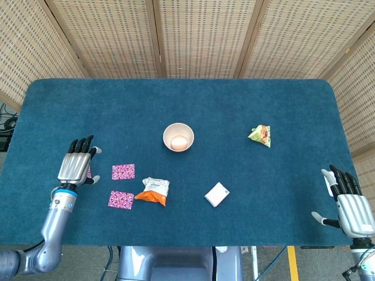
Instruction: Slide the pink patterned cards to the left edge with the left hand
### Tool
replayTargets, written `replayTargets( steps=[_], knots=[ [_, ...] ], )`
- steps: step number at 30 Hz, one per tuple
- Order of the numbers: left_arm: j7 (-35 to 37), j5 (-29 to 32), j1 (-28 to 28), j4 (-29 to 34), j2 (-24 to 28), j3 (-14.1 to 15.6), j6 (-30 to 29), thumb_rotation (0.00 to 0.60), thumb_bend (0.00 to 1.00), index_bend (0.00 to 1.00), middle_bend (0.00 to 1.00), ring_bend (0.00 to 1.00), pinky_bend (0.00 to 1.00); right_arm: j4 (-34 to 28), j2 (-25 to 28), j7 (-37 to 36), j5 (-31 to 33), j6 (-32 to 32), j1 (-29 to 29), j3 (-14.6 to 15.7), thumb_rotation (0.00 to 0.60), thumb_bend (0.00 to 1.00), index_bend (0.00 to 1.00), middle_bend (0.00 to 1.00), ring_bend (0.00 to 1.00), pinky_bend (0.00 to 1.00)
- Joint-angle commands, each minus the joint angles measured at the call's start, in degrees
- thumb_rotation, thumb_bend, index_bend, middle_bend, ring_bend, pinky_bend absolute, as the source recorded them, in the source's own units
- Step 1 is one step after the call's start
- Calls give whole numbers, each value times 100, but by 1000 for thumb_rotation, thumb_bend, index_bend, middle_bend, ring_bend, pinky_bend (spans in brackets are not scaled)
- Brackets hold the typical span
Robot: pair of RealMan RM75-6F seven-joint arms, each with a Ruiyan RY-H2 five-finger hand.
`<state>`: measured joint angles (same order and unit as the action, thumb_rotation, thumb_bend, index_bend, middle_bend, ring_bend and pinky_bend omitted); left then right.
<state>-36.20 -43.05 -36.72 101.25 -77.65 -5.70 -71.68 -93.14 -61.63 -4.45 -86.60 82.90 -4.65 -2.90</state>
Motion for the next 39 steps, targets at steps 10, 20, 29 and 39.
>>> replayTargets(
  steps=[10, 20, 29, 39],
  knots=[
    [-690, 1057, -430, -814, -902, -249, 402, 600, 205, 281, 0, 0, 0, 49, -7, -73, 37, -151, -72, 11, 600, 53, 0, 0, 0, 0],
    [-947, 1437, -643, -1258, -1372, -375, 482, 600, 207, 282, 0, 0, 0, 58, 15, -144, 86, -202, -90, 5, 600, 53, 0, 0, 0, 0],
    [-1074, 1634, -733, -1475, -1559, -425, 549, 600, 207, 282, 0, 0, 0, 67, 5, -148, 102, -242, -114, 7, 600, 53, 0, 0, 0, 0],
    [-1211, 1705, -818, -1651, -1771, -426, 559, 600, 208, 282, 0, 0, 0, 80, 3, -186, 102, -225, -114, 3, 600, 53, 0, 0, 0, 0]
  ],
)
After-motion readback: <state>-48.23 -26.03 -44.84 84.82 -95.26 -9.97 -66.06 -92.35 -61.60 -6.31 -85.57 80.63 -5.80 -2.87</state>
